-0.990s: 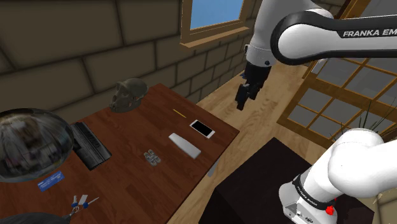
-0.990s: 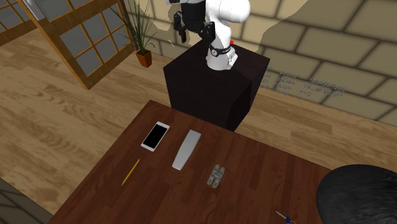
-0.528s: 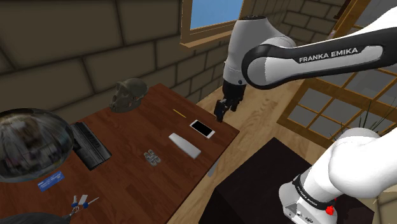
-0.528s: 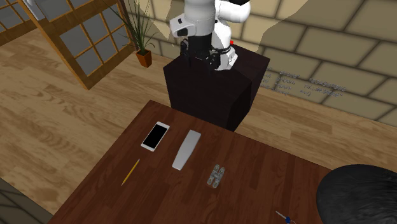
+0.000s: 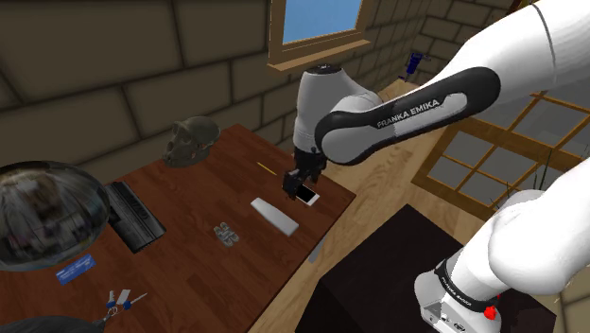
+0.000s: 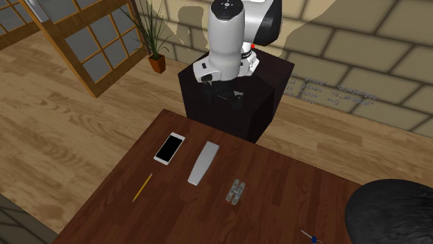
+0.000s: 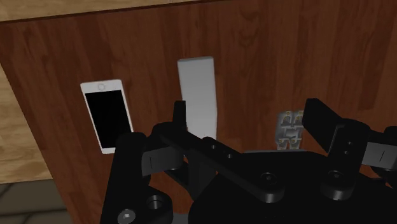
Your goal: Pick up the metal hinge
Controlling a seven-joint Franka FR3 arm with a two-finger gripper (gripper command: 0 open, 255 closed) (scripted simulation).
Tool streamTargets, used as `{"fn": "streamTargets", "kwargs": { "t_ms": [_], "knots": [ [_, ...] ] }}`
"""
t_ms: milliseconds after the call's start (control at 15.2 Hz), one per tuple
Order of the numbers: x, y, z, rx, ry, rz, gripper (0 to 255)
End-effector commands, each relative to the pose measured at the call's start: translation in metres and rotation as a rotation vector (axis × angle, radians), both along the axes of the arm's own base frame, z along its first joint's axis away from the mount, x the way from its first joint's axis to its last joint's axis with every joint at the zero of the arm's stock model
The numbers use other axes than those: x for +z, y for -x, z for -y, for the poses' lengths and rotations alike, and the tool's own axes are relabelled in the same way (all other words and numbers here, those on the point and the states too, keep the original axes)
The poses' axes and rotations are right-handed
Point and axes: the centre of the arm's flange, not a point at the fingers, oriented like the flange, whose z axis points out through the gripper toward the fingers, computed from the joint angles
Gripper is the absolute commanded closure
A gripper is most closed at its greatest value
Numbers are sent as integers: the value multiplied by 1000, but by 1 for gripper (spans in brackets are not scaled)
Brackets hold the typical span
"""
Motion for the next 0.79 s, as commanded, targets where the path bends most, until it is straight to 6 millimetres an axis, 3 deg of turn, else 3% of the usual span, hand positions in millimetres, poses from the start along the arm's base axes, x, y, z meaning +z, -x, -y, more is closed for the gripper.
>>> {"fn": "streamTargets", "kwargs": {
  "t_ms": [0, 726],
  "knots": [
    [-18, -9, -14, 0, -3, 5, 0],
    [-120, -70, -93, -1, -13, 24, 0]
  ]
}}
